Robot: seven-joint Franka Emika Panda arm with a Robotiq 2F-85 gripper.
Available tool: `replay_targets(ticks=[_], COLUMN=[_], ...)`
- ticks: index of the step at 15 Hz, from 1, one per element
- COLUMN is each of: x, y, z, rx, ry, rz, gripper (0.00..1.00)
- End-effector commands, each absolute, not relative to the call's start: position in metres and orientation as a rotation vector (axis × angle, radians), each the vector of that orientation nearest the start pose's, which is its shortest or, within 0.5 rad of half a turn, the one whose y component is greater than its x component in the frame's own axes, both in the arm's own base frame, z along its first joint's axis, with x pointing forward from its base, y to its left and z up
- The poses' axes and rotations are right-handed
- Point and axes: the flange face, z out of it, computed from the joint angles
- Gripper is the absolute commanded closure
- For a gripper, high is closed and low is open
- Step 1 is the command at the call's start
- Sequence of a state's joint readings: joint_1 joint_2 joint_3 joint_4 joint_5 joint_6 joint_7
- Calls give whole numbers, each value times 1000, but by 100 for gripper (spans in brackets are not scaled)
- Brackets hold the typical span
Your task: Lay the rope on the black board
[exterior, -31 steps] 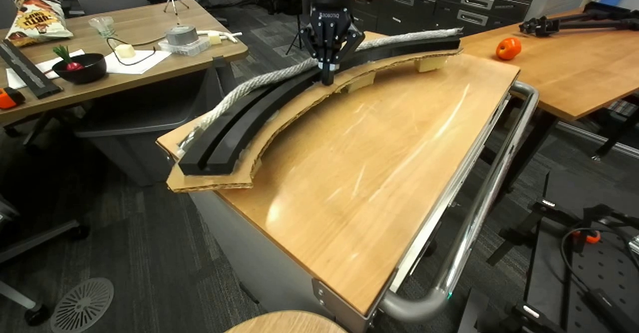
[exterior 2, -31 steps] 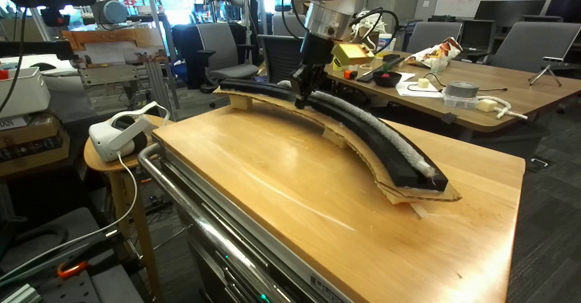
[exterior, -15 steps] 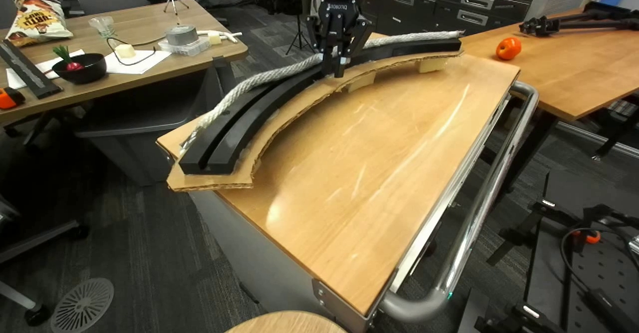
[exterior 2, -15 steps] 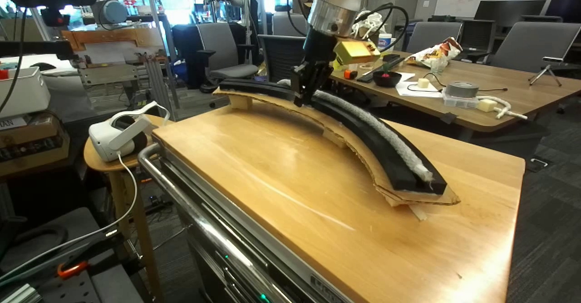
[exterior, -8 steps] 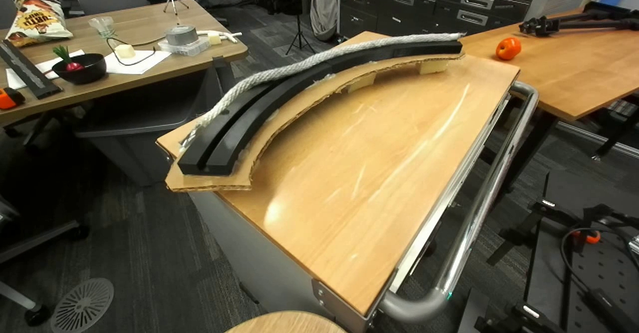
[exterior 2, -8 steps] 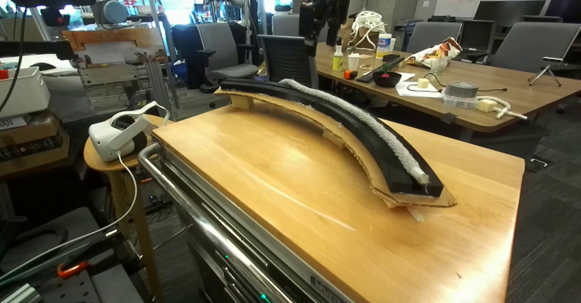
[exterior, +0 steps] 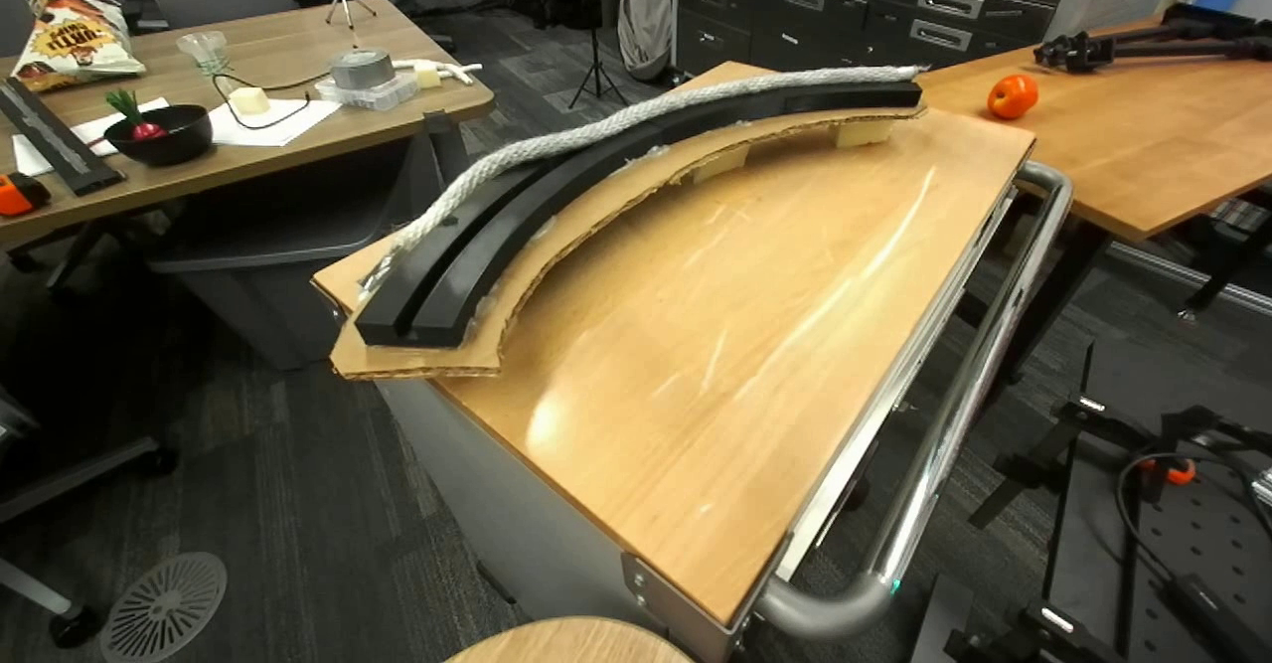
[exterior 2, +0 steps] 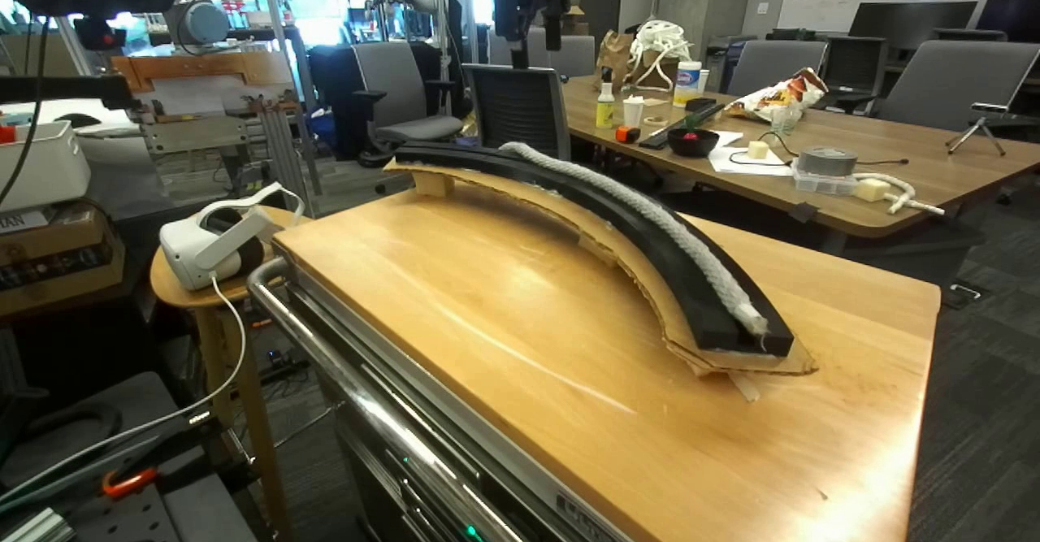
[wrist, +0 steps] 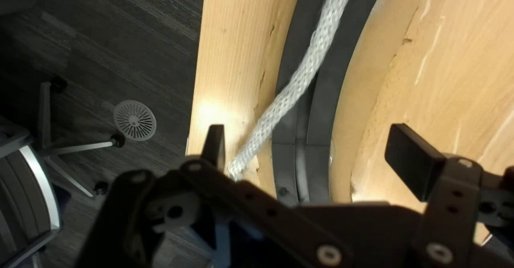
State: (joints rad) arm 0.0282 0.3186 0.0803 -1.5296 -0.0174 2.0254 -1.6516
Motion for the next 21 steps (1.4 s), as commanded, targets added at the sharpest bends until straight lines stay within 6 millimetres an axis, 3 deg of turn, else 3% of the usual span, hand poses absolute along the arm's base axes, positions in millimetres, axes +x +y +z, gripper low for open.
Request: replay_targets(ticks=[1, 3, 7, 13, 17, 21], x=[678, 688, 689, 703, 722, 733], y=[78, 86, 68, 65, 76, 95], z=[488, 482, 474, 459, 447, 424], rx=[1920, 1918, 2008, 2099, 2230, 2378], ry=[2343, 2357, 2358, 2371, 2248, 2147], rz=[191, 182, 198, 123, 120, 89], gripper=[0, 0, 0, 0, 1, 12])
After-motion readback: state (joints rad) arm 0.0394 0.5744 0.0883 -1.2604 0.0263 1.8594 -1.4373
